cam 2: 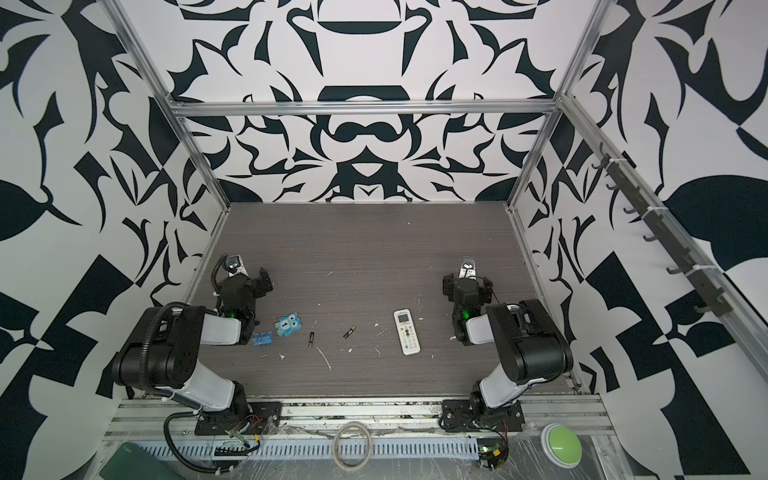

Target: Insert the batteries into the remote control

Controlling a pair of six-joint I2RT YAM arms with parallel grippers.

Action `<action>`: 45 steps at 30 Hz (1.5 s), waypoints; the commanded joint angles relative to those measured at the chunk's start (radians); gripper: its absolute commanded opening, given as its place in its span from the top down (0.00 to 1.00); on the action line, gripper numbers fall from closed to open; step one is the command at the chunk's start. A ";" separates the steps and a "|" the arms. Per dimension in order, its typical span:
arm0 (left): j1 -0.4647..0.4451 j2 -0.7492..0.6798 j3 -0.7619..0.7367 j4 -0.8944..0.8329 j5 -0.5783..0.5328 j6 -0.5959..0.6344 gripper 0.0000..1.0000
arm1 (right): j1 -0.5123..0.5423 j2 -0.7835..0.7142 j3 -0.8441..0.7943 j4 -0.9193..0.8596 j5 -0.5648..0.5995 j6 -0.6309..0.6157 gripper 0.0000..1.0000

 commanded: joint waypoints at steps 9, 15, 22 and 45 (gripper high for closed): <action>0.004 0.000 0.013 0.021 0.005 -0.006 0.01 | -0.002 -0.020 0.015 0.027 0.004 0.008 0.00; 0.004 0.000 0.013 0.021 0.005 -0.006 0.01 | -0.003 -0.020 0.014 0.027 0.004 0.005 0.00; 0.006 0.002 0.016 0.016 0.006 -0.003 0.01 | -0.003 -0.017 0.015 0.022 0.002 0.004 0.00; -0.011 -0.331 0.127 -0.503 0.061 -0.052 0.01 | 0.055 -0.412 0.156 -0.643 0.022 0.112 0.00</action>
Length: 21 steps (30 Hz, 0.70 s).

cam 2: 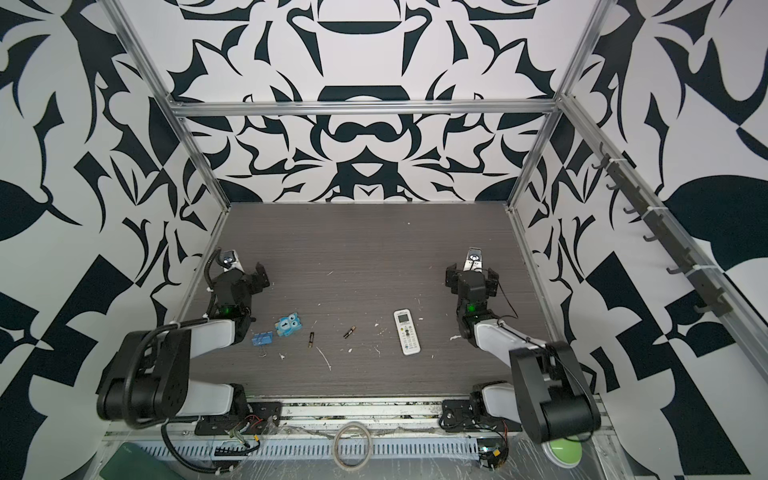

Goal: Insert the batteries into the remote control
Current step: 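Move the right gripper over the white remote while the left arm reaches toward it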

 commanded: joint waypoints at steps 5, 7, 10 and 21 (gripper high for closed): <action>-0.084 -0.267 0.135 -0.483 0.019 -0.150 0.01 | 0.103 -0.158 0.162 -0.503 -0.045 0.105 0.00; -0.113 -0.306 0.196 -0.642 0.032 -0.221 0.01 | 0.136 -0.180 0.203 -0.605 -0.083 0.129 0.00; -0.147 -0.348 0.224 -0.733 0.151 -0.280 0.01 | 0.189 -0.203 0.231 -0.721 -0.147 0.174 0.00; -0.315 -0.438 0.171 -0.824 0.475 -0.404 0.01 | 0.470 -0.255 0.268 -1.021 -0.280 0.365 0.00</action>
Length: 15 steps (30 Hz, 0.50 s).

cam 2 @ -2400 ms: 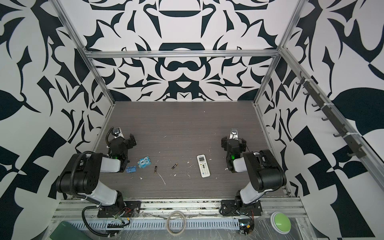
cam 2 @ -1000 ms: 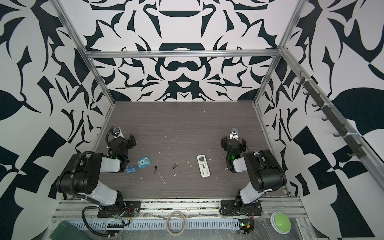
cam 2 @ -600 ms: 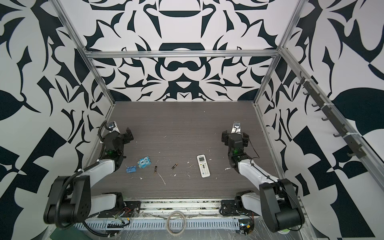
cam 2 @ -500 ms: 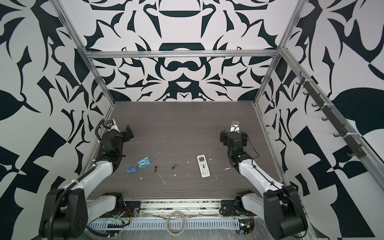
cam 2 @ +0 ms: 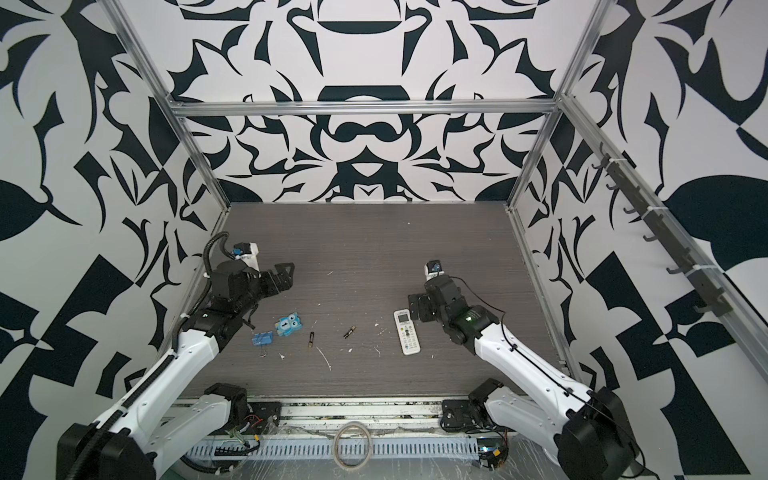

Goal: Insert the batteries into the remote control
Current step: 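Move the right gripper over the white remote while the left arm reaches toward it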

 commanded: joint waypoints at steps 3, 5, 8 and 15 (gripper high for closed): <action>-0.128 -0.080 -0.049 -0.058 0.099 -0.038 0.01 | 0.108 0.002 0.050 -0.140 -0.043 0.110 0.00; -0.167 -0.118 -0.087 -0.033 0.116 -0.021 0.01 | 0.129 0.033 0.048 -0.151 -0.069 0.114 0.00; -0.187 -0.168 -0.135 -0.008 0.160 -0.025 0.01 | 0.150 0.076 0.047 -0.157 -0.114 0.115 0.00; -0.227 -0.248 -0.184 0.025 0.229 -0.061 0.01 | 0.185 0.081 0.009 -0.149 -0.115 0.135 0.00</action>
